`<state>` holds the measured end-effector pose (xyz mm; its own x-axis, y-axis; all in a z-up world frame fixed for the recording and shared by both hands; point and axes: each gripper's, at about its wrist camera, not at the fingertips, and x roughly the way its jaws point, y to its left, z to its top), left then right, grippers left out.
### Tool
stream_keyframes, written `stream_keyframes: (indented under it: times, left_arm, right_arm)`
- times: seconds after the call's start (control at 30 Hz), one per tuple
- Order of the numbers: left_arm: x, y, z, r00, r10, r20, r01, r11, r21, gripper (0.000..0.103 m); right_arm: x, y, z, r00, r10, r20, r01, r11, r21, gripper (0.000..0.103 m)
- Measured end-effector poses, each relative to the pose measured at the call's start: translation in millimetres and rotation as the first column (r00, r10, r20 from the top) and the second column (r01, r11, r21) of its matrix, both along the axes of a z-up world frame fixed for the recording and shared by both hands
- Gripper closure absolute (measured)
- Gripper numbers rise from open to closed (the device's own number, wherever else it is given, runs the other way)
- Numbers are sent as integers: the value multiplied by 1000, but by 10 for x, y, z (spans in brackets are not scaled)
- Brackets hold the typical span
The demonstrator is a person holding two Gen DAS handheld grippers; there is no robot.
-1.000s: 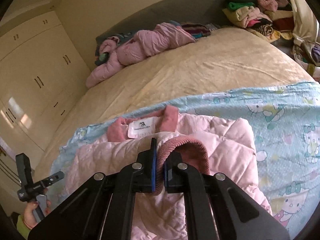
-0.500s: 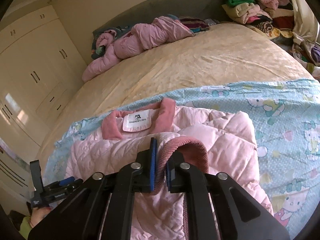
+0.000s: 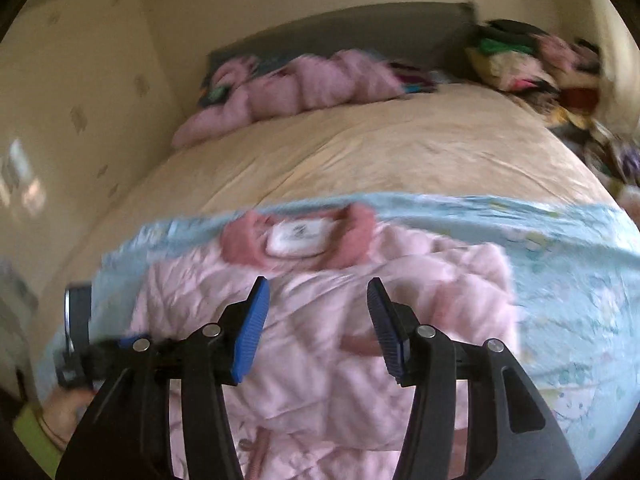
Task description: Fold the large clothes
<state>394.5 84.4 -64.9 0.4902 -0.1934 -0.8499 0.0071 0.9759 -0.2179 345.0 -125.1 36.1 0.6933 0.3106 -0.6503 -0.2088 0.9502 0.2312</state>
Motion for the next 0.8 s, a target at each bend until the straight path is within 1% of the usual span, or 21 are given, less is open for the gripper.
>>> stream_keyframes:
  times: [0.13, 0.2, 0.23, 0.3, 0.37, 0.43, 0.57, 0.8]
  left_arm:
    - [6, 3, -16, 1000, -2, 0, 2, 1000, 1, 32]
    - [3, -5, -15, 1000, -2, 3, 2, 1000, 2, 32]
    - [-1, -5, -17, 1000, -3, 6, 3, 1000, 2, 32]
    - [-5, 4, -27, 1000, -4, 10, 4, 1000, -1, 32]
    - [-12, 10, -31, 1000, -6, 13, 6, 1000, 0, 32]
    - [-24, 15, -35, 1000, -9, 15, 9, 1000, 6, 32]
    - [-15, 11, -41, 1000, -13, 17, 13, 1000, 10, 32]
    - [-10, 15, -42, 1000, -13, 17, 12, 1000, 11, 32]
  right_arm:
    - [153, 435, -278, 991, 80, -106, -88, 993, -73, 52]
    - [177, 576, -379, 987, 95, -130, -109, 989, -105, 49]
    - [208, 656, -460, 985, 92, -148, -113, 984, -139, 47]
    - [245, 731, -587, 981, 79, -176, -110, 979, -174, 43]
    - [295, 760, -724, 972, 60, -229, -106, 976, -192, 42]
    - [339, 750, -848, 963, 53, -265, -105, 977, -187, 40]
    - [377, 708, -974, 958, 36, -283, -83, 984, -156, 40]
    - [382, 746, -1033, 962, 10, -274, -59, 983, -172, 39]
